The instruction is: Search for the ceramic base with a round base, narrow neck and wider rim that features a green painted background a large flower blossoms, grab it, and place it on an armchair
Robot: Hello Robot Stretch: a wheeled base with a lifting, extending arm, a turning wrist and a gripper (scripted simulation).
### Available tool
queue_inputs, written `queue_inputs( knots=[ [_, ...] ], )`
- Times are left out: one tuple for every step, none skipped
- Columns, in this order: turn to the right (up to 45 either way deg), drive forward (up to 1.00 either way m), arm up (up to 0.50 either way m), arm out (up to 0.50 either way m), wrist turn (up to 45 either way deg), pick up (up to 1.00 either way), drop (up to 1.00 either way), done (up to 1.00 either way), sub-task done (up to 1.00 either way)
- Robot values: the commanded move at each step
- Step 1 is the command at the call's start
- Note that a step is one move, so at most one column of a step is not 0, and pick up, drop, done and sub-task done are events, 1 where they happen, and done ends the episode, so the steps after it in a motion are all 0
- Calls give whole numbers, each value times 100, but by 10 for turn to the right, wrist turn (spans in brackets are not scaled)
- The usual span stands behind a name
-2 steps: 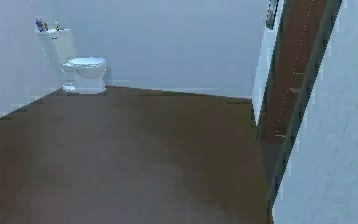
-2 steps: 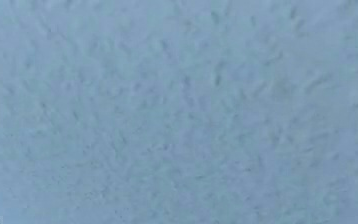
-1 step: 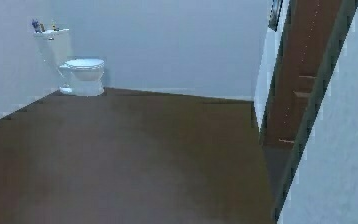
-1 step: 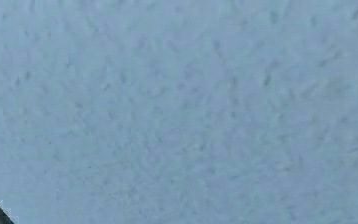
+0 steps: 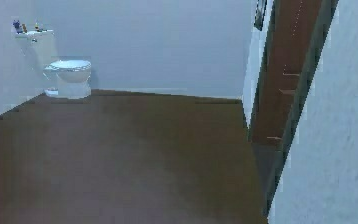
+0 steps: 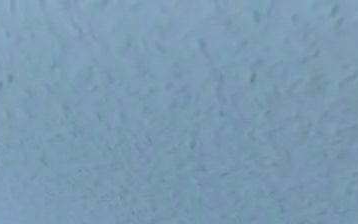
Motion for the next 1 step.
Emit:
queue_inputs(
  knots=[
    [0,100,0,0,0,0,0,0,0]
  ],
)
